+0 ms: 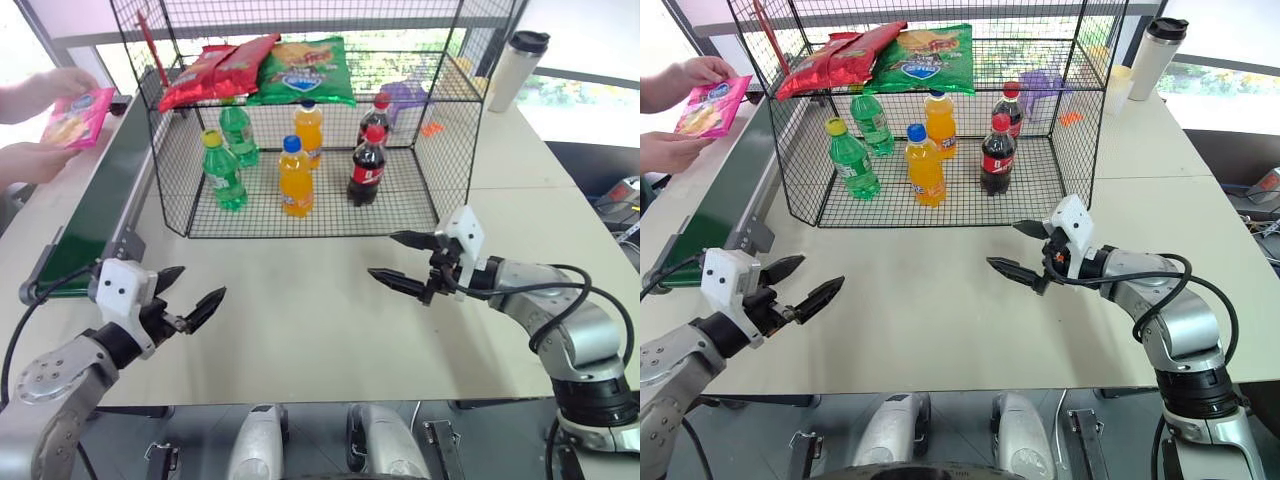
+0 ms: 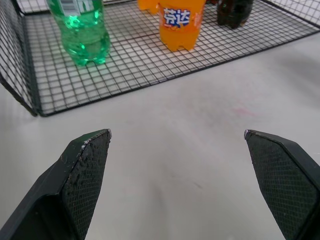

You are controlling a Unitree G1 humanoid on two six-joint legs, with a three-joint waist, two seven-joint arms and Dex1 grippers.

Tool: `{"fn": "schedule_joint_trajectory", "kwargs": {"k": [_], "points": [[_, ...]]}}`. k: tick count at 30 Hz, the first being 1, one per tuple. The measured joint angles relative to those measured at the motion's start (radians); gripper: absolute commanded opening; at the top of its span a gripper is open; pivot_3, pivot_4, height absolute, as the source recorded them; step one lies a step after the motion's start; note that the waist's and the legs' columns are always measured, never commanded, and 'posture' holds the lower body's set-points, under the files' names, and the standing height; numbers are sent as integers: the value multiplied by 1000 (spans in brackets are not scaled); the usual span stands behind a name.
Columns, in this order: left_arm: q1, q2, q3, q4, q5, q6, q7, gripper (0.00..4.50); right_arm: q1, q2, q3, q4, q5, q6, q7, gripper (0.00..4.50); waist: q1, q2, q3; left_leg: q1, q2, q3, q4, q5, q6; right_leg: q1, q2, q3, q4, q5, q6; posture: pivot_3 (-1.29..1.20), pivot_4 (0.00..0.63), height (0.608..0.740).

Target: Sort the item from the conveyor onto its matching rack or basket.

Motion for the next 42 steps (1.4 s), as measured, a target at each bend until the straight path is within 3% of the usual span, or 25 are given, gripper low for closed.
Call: {"fn": "schedule_joint_trajectory", "kwargs": {"k": [42], "points": [[-51,-32,-64,41,72,-73,93,4428,-86,64,70,133,-80,-92,-44,4500,1,0,0,-3,0,0,1,0,0,1,1,0,-2,6,-1,0,150,740]]}}
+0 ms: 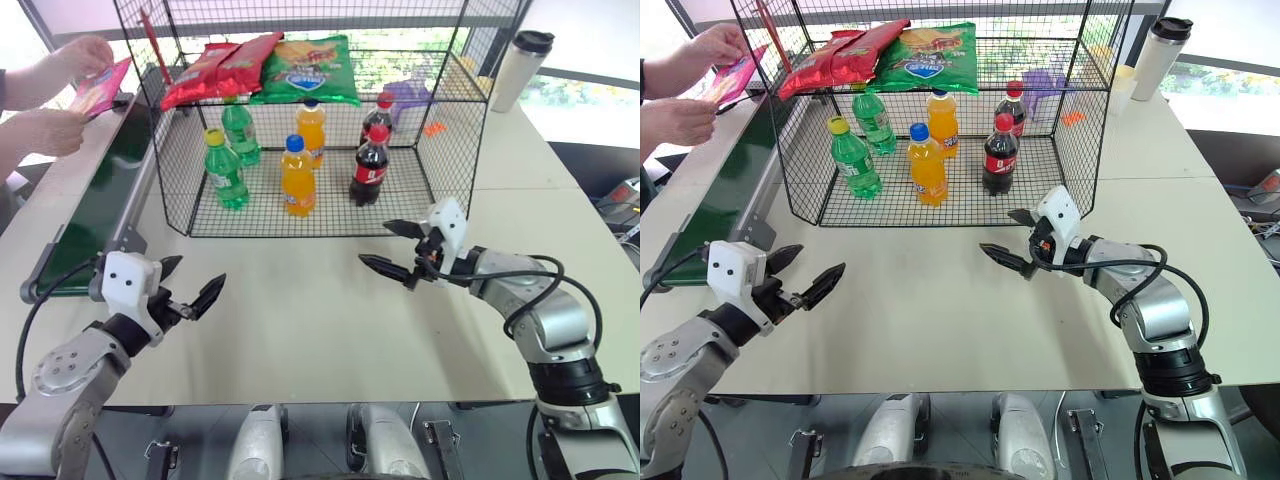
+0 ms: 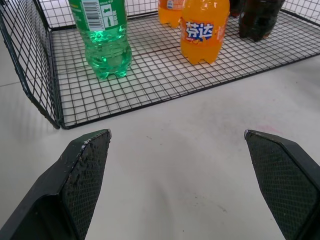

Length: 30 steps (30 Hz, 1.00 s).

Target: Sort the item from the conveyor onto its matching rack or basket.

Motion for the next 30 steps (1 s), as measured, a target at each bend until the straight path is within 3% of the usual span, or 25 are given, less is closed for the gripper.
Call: {"fn": "schedule_joint_trajectory", "kwargs": {"k": [30], "points": [[7,-3,-24,-7,43,-6,15,4428,-40,27,22,65,-21,-50,6,4500,-2,0,0,1,0,0,1,0,0,0,0,0,3,2,3,0,150,740]]}}
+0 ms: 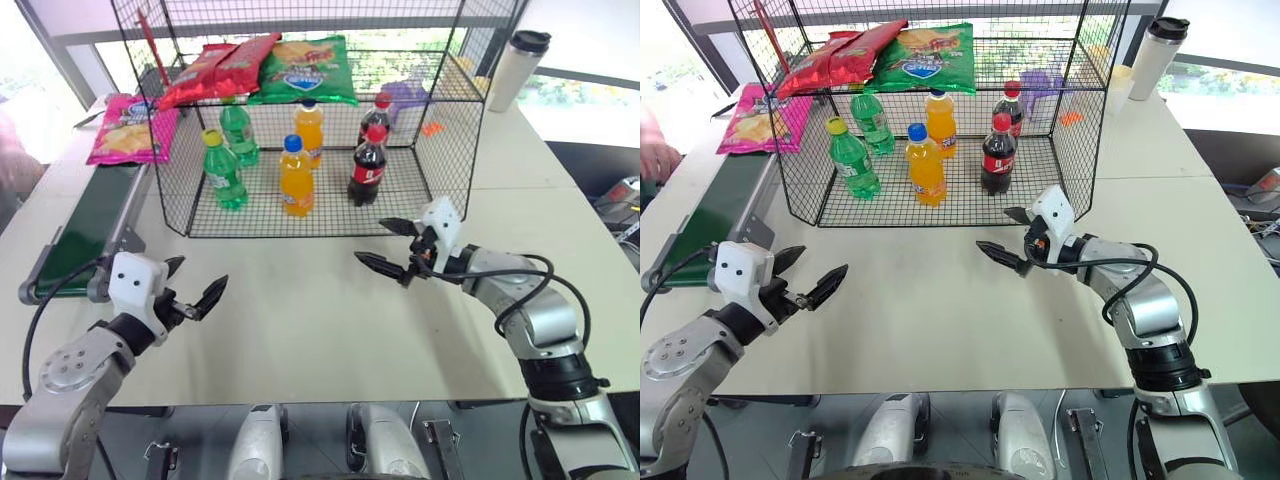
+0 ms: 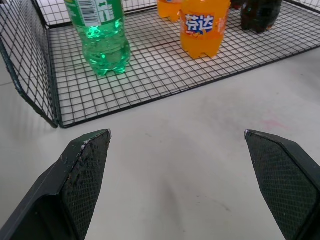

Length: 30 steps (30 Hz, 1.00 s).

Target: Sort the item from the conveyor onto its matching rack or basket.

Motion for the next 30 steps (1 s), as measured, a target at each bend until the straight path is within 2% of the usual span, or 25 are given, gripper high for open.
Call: {"fn": "schedule_joint_trajectory", "kwargs": {"k": [6,10,14,18,22,30], "points": [[38,4,48,-35,72,-47,49,4428,-64,24,11,69,-4,-19,25,4500,1,0,0,1,0,0,0,0,0,0,0,0,2,0,0,0,150,740],[98,96,142,-35,299,-177,109,4428,-139,50,10,125,23,-15,62,4500,-1,0,0,2,0,0,0,0,0,0,0,1,4,-1,-1,0,150,740],[284,180,285,-33,608,-422,139,4428,-238,88,-4,182,61,0,94,4500,-9,-1,0,2,1,2,-1,0,0,-1,0,1,4,-2,-3,0,150,740],[491,158,407,48,842,-718,194,4428,-340,152,12,254,64,2,130,4500,-11,0,0,2,1,3,-2,0,0,-3,0,1,4,-2,-4,0,150,740],[560,121,438,133,942,-874,235,4428,-380,205,47,272,62,-10,165,4500,-3,0,0,1,1,3,-1,0,0,-3,-1,1,3,-3,-5,0,150,740],[588,41,444,213,1052,-983,311,4428,-350,218,95,221,62,-18,204,4500,-3,-1,0,0,1,6,-1,0,0,-5,-3,1,4,-3,-4,0,150,740]]}}
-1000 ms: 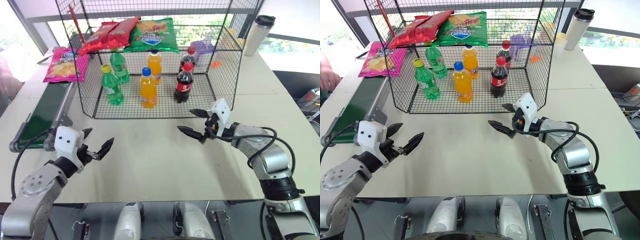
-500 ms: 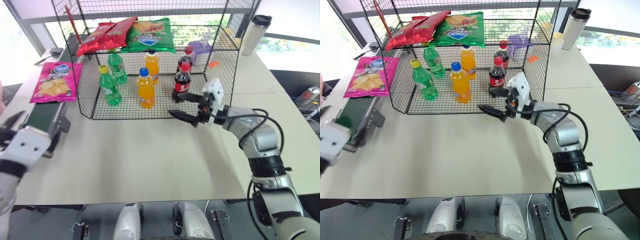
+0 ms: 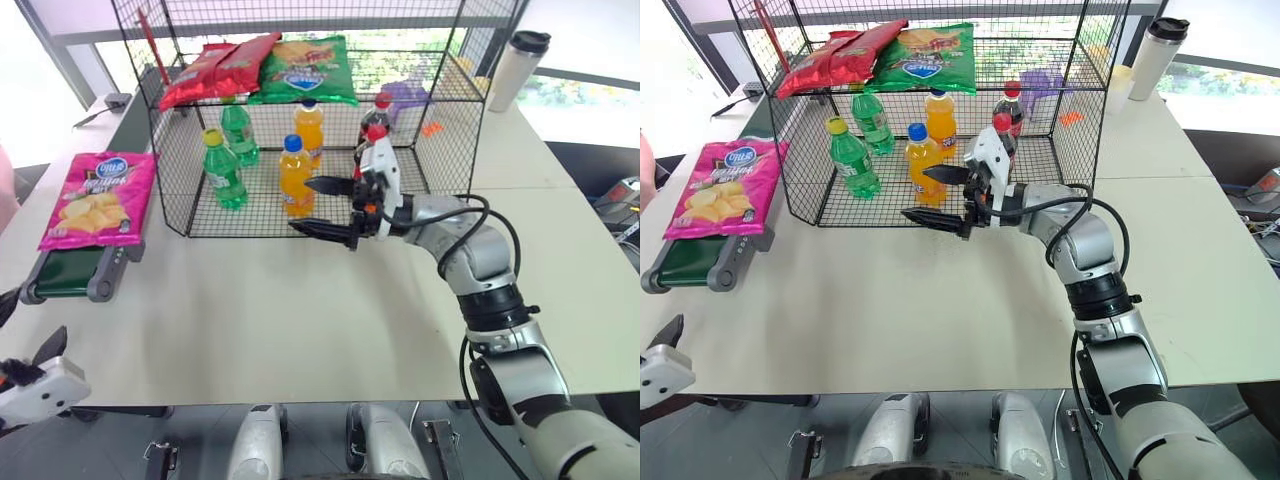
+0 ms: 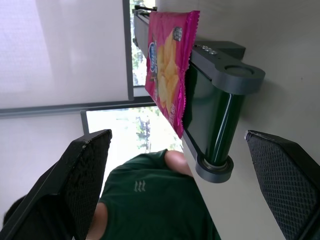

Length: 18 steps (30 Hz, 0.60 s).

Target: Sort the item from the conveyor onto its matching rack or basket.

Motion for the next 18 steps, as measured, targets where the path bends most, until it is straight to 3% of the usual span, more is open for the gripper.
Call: {"fn": "schedule_joint_trajectory", "kwargs": {"k": [18], "points": [[-74,-65,-57,39,137,26,99,4428,49,8,9,-8,-25,-10,-23,4500,-4,0,0,0,0,1,1,0,0,-1,0,0,3,0,0,0,150,740]]}}
